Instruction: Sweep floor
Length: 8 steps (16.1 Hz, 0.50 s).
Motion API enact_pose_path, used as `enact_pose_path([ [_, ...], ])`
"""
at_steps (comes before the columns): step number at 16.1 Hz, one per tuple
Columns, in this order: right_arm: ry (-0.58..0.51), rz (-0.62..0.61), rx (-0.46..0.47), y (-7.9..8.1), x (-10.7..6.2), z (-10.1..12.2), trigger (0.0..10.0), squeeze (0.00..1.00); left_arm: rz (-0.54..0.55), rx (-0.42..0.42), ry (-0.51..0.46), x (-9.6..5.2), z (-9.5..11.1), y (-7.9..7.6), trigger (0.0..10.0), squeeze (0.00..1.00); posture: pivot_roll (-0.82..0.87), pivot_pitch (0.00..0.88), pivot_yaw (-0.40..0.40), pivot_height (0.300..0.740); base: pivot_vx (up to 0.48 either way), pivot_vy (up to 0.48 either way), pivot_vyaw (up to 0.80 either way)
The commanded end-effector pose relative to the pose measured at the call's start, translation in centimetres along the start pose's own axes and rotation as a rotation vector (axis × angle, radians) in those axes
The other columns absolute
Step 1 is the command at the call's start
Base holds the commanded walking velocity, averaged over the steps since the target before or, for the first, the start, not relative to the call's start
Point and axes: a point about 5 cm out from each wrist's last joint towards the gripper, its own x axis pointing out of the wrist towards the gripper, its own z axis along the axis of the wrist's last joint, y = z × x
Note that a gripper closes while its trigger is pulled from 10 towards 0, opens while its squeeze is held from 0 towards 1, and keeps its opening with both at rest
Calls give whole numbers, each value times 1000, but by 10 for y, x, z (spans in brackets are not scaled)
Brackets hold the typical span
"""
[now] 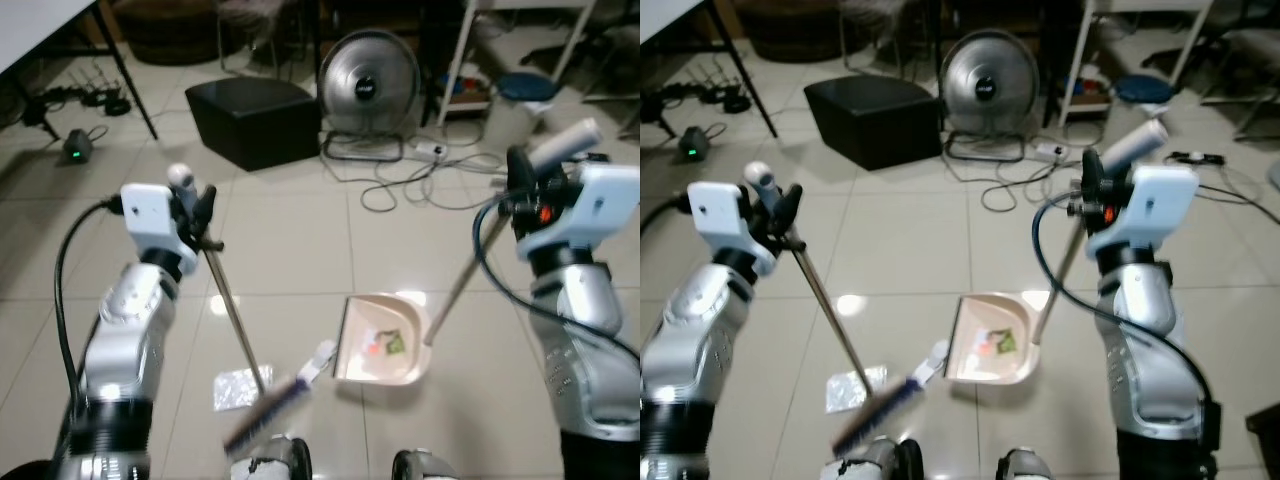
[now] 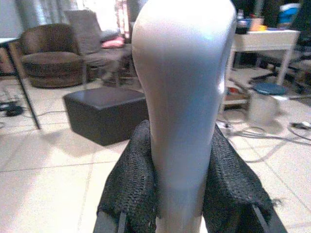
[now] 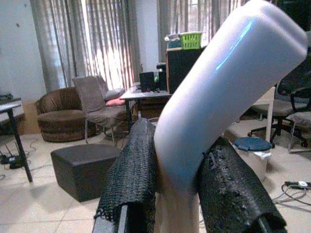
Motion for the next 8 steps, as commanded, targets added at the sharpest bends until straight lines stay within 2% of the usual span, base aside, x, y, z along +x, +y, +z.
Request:
enact_pose_path([
  [1,-18,22,11,2,4,17,10000,0,-16,27,-27,-5,8,-7,10000,0,-45,0,71,740,0,0,0],
  [8,31,110,76,18,11,35,10000,0,-71,11,20,-24,4,-35,10000,0,-30,8,59,740,0,0,0],
])
